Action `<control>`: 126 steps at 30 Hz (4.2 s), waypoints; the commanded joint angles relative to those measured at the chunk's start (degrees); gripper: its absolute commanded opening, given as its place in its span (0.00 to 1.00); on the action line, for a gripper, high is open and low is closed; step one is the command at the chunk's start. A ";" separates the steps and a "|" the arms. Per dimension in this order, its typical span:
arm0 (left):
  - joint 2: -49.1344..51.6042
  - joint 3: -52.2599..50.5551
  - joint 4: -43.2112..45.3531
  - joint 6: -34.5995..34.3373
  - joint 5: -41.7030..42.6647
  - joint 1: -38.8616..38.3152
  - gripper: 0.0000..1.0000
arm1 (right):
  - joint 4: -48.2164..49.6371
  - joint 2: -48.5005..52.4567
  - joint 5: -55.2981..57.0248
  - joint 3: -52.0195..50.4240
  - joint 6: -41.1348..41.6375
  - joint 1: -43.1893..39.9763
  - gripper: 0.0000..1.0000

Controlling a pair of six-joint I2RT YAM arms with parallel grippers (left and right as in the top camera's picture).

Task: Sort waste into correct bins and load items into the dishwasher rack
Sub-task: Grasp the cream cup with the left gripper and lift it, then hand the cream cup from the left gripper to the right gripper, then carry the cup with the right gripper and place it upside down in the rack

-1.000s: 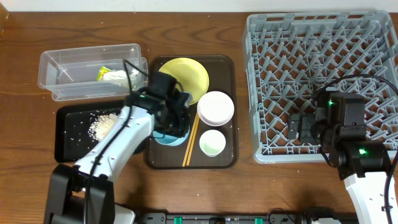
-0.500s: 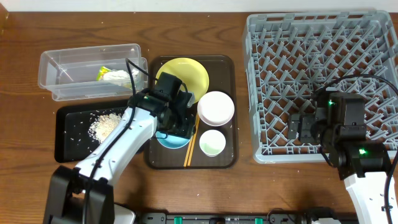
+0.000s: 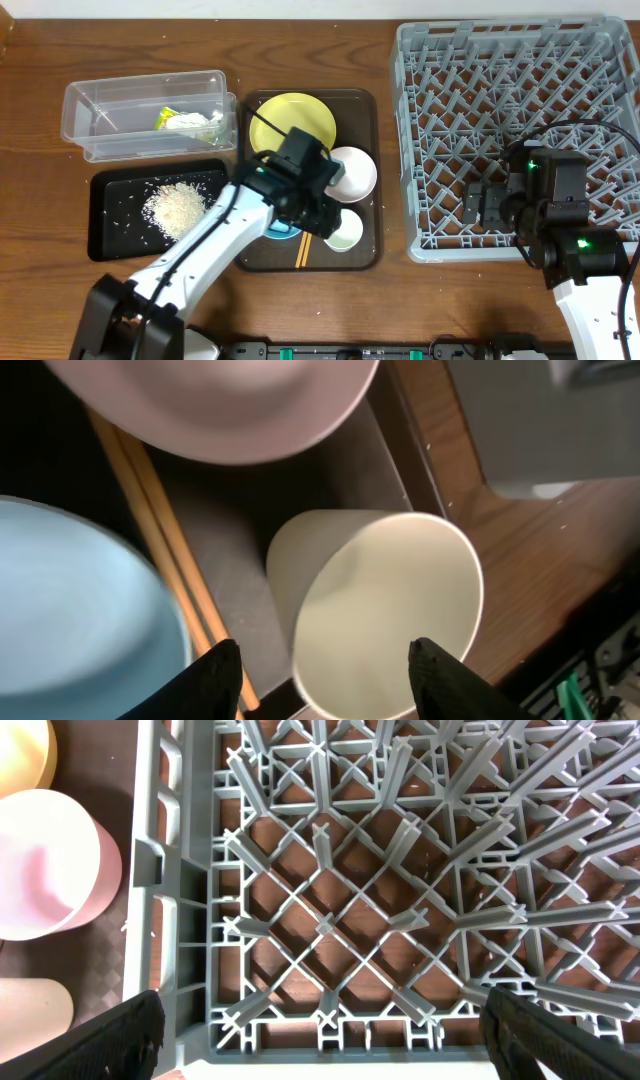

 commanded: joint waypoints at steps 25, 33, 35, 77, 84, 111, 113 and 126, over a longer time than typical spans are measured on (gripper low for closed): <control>-3.52 4.92 3.69 -11.10 3.28 8.15 0.06 | 11.23 -0.13 -0.39 1.05 1.14 -0.26 0.99; 1.20 4.28 23.02 -27.19 38.77 24.90 0.06 | 12.85 4.04 -36.50 0.61 -7.56 -0.07 0.99; 4.13 4.28 28.41 -29.55 50.01 26.36 0.06 | 12.90 6.71 -46.86 0.22 -10.99 0.31 0.99; 10.51 4.28 31.98 -30.88 60.89 23.93 0.06 | 64.26 29.53 -63.21 0.02 2.69 12.61 0.70; 10.51 4.28 31.98 -30.88 60.85 23.93 0.06 | 64.30 29.53 -63.21 0.02 2.67 12.61 0.61; 4.02 4.28 13.22 -9.46 29.31 33.81 0.40 | 53.11 27.21 -47.52 3.04 7.10 2.89 0.01; 1.22 4.28 10.21 -7.30 23.45 33.79 0.41 | 47.95 26.32 -43.23 5.31 5.53 2.23 0.01; -9.44 4.28 -1.55 -6.60 -1.33 33.79 0.59 | 14.51 26.01 -8.20 25.81 1.01 1.73 0.01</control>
